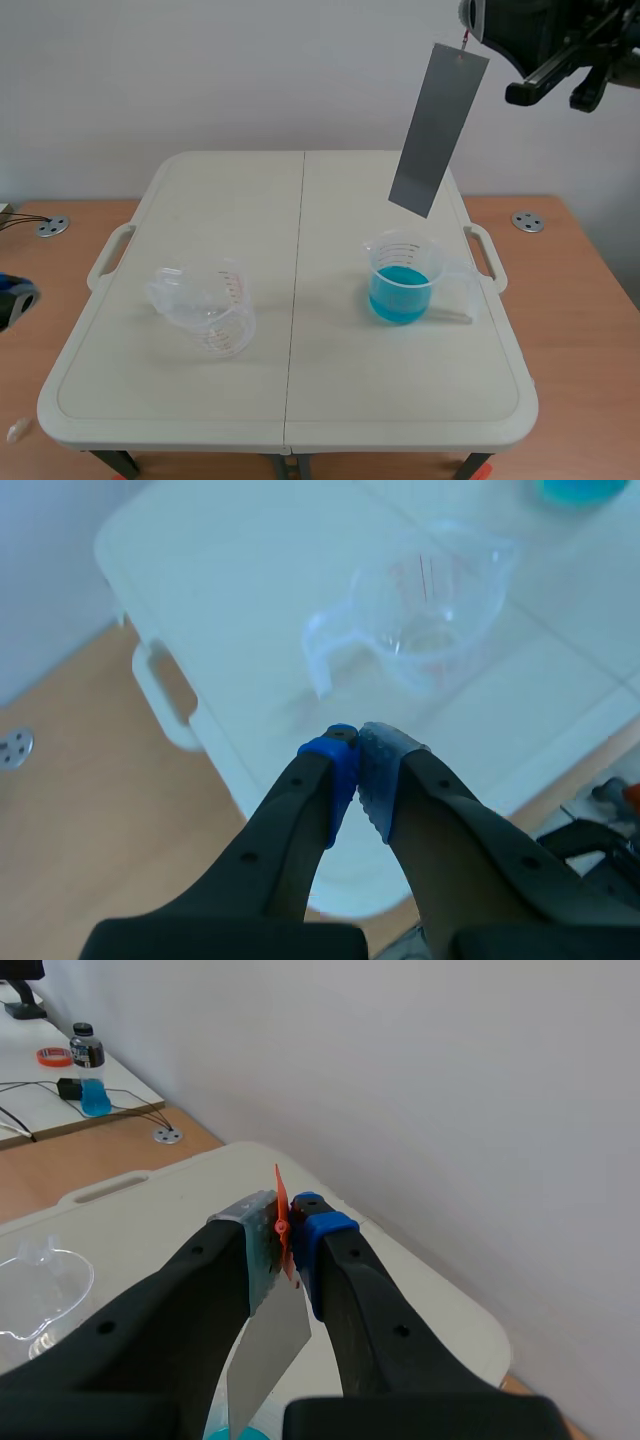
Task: Hold the metal plate by the orange handle, dip it into the blue solution, take it out and point at it, then put the plate back in the beaker on the left.
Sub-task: 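Raise the plate and point at it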
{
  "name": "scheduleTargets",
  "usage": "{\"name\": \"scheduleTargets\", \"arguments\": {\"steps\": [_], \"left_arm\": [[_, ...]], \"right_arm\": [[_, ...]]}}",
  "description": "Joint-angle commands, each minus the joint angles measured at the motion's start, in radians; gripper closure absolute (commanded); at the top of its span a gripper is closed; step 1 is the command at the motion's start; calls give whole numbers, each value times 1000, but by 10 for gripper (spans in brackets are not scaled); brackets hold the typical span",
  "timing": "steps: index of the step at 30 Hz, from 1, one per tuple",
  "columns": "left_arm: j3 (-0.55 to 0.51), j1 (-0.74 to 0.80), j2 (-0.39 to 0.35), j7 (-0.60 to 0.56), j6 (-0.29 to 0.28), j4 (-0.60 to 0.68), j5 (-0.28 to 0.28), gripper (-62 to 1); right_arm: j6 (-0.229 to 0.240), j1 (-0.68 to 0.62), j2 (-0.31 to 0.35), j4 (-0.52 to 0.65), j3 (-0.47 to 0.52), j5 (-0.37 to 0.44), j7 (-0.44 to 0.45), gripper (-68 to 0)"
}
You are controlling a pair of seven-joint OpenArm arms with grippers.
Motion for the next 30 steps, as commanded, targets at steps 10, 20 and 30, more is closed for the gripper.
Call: {"name": "scheduleTargets", "arguments": {"steps": [10,20,30], "left_arm": [[286,-363,-48,49,-25,2,-42,-34],[665,-742,60,151,-24,-40,-23,-34],[881,-985,317,188,-24,-249,117,-34]], "right_arm": [[7,18,9,21,15,20,-3,-13],[7,18,8,21,15,22,-3,-13],[7,18,8,21,15,40,-3,-13]]}}
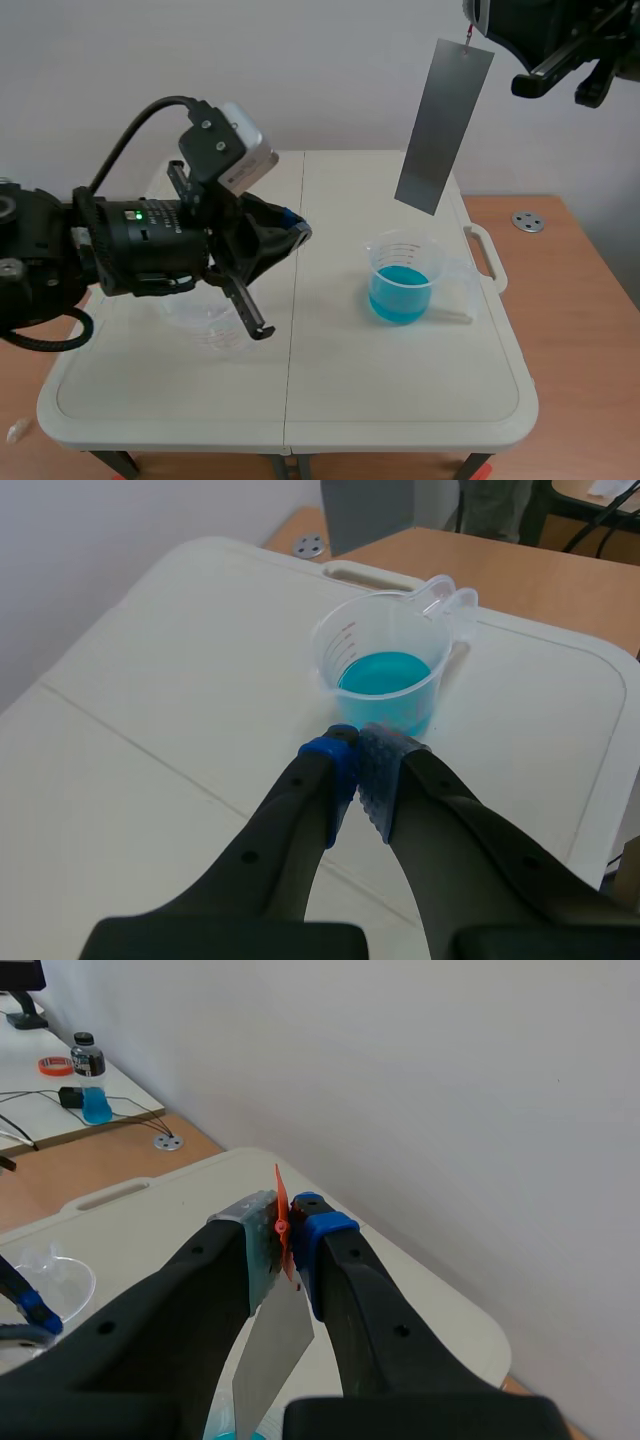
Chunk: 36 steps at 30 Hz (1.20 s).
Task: Hold the metal plate by the orange handle, dip it into the blue solution, take it out and point at it, then put the plate back in the beaker on the left.
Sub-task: 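Raise the plate and point at it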
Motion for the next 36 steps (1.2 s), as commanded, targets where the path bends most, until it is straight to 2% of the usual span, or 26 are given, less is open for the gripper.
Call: {"name": "scheduleTargets", "arguments": {"steps": [1,8,16,23,36], "left_arm": [[-5,-28,36,4,2,-8,13,-34],[23,-119,179,25,6,-136,94,-34],[24,-159,272,18,6,-230,168,-34],[24,-172,294,-9,10,-255,178,-34],[24,-172,293,-5,10,-255,178,-34]], "right_arm": [[7,17,8,16,8,17,15,-13],[7,18,9,16,6,19,15,-13],[7,17,9,16,5,19,15,-13],[7,17,38,16,-22,49,20,-13],[7,17,38,16,-22,49,23,-13]]}}
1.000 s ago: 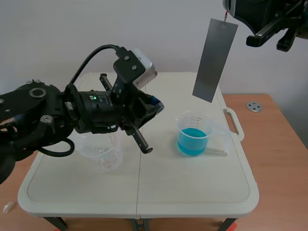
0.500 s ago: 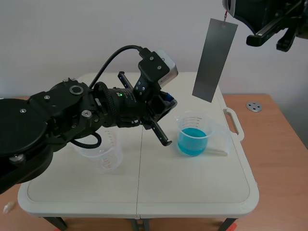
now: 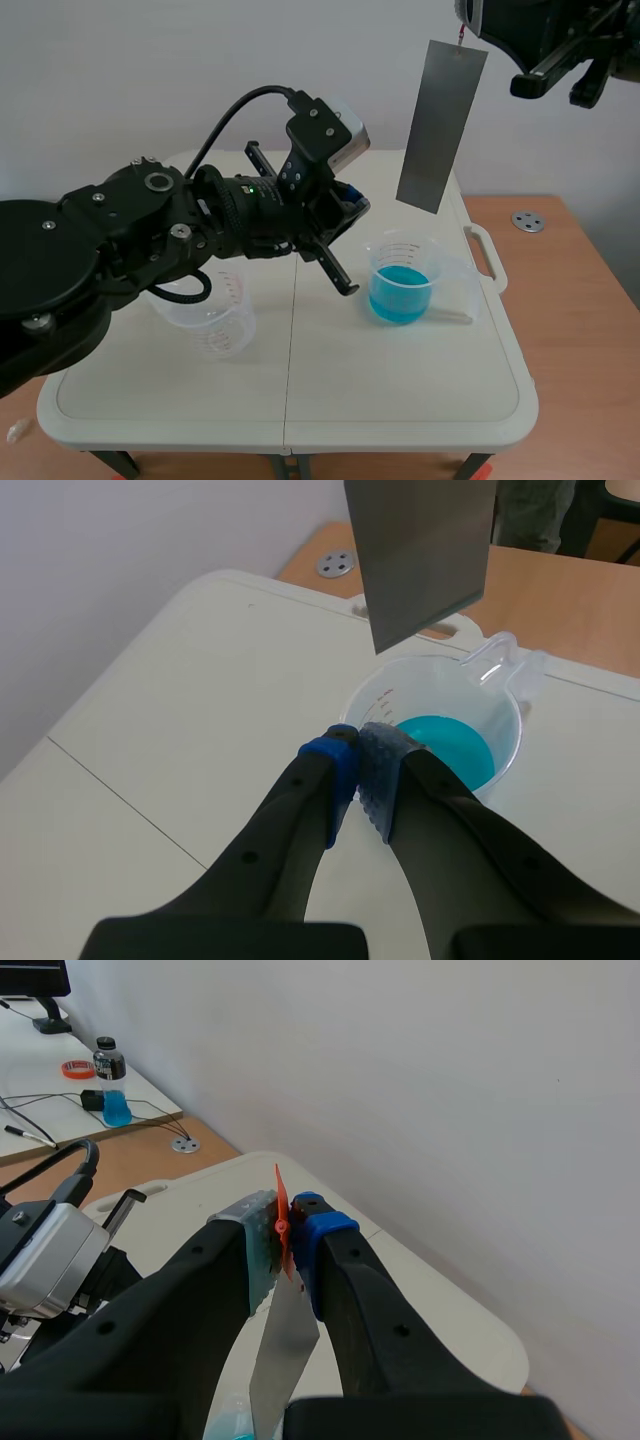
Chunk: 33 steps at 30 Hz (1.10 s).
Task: Hold the metal plate by the orange handle, dip it into the blue solution, take it out and point at it, then put the plate back in the beaker on the left.
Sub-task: 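Raise the plate and point at it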
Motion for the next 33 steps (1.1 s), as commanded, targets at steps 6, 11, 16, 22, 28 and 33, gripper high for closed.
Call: {"name": "scheduleTargets", "arguments": {"steps": [6,11,16,22,28,33], "left_arm": [[-2,7,-36,-36,11,27,-3,-34],[-19,84,-150,-93,65,87,-14,-34],[-93,210,-313,-112,90,203,-76,-34],[-243,443,-531,-170,137,344,-167,-34],[-447,762,-686,-203,221,396,-241,-34],[-622,1043,-700,-203,282,395,-255,-34]], "right_arm": [[7,17,13,16,3,14,19,-13],[7,17,13,16,3,14,19,-13],[7,17,13,16,3,14,19,-13],[7,17,12,16,3,14,19,-13],[7,17,10,16,3,14,15,-13],[7,17,10,16,3,14,15,-13]]}}
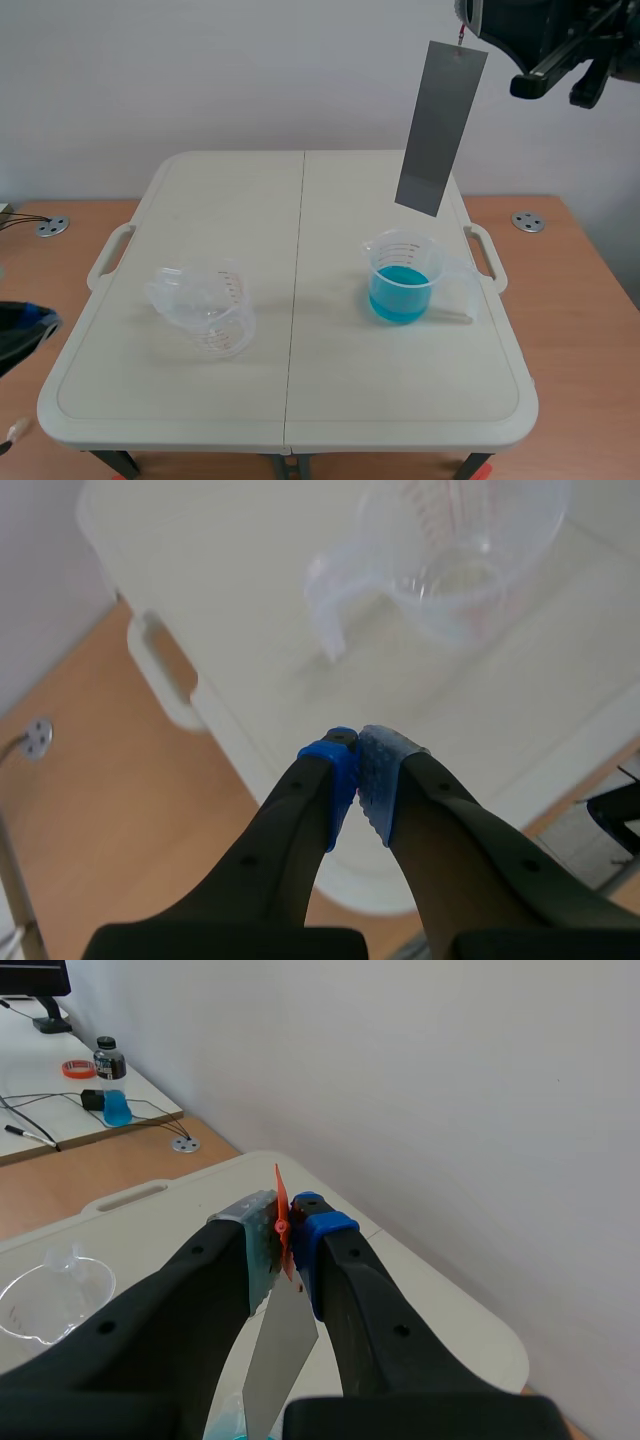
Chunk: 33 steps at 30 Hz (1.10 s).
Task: Hold the metal plate by the orange handle, dip it into the blue solution, take it out and point at it, then put the plate back in the beaker on the left.
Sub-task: 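Raise the plate and point at it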
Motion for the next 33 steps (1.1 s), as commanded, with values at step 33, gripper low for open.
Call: {"name": "scheduleTargets", "arguments": {"steps": [33], "left_arm": [[-162,454,723,-15,-84,-269,157,-34]], "right_arm": [[7,121,-146,16,-82,14,-115,-13]]}}
